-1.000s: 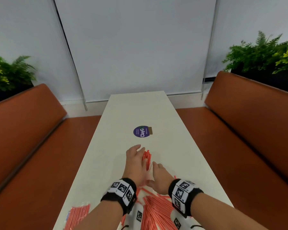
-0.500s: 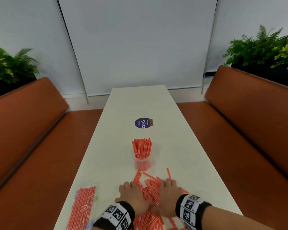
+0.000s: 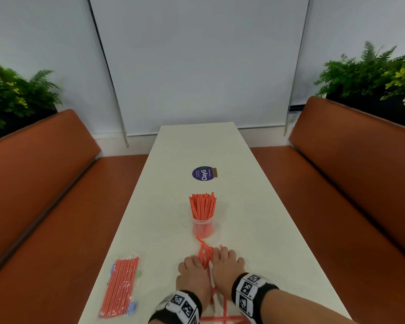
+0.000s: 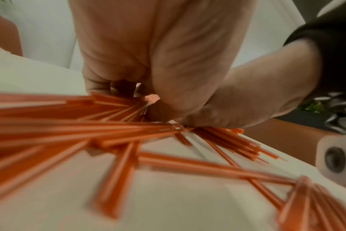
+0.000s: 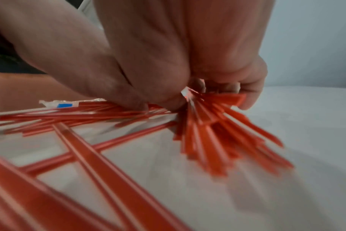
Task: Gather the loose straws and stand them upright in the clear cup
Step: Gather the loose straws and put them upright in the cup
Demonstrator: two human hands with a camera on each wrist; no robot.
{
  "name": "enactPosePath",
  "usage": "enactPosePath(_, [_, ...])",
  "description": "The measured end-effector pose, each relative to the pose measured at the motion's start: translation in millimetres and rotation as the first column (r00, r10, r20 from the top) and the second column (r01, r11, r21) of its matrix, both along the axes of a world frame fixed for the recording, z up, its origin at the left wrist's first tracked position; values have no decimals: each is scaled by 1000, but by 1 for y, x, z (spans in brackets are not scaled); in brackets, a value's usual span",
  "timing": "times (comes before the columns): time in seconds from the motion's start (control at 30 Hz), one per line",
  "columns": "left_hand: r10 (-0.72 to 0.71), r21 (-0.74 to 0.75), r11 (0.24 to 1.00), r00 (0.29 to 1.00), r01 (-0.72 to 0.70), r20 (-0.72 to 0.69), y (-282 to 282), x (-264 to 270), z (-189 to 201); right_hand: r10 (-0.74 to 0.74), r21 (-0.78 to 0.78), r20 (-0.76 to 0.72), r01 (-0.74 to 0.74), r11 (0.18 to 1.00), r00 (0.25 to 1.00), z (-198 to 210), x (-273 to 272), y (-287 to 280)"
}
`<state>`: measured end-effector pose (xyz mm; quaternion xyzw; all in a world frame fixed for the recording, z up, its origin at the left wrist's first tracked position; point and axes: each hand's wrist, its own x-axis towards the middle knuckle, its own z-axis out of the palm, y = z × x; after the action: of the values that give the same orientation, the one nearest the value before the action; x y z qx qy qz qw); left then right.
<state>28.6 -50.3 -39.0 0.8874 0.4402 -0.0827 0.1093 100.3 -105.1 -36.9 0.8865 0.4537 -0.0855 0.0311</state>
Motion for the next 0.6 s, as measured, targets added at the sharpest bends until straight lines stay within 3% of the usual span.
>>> enactPosePath(0.13, [-24,-27,999,993,21,-118,3,4,-3,-5,16,-47,6,1000,999,7,0,6])
enactPosePath(0.3, [17,-109,994,997,-25,-76,13,5,3,-44,44,-146,51,998,988,12,7,0])
enactPosePath(0.4, [66,-131,989,996,-73,-53,18,5,5,5,-108,-148,-21,994,989,18,13,-21])
enactPosePath(0.47, [81,-130,988,995,-88,-59,18,6,6,-56,-175,-98,38,984,994,10,11,-30])
enactPosePath(0.53, [91,-129,987,994,-98,-60,14,6,8,-130,-73,-28,127,989,991,-4,5,-32])
enactPosePath(0.6, [107,-103,988,993,-111,-41,10,6,6,-69,15,-45,70,997,997,-7,-1,-33])
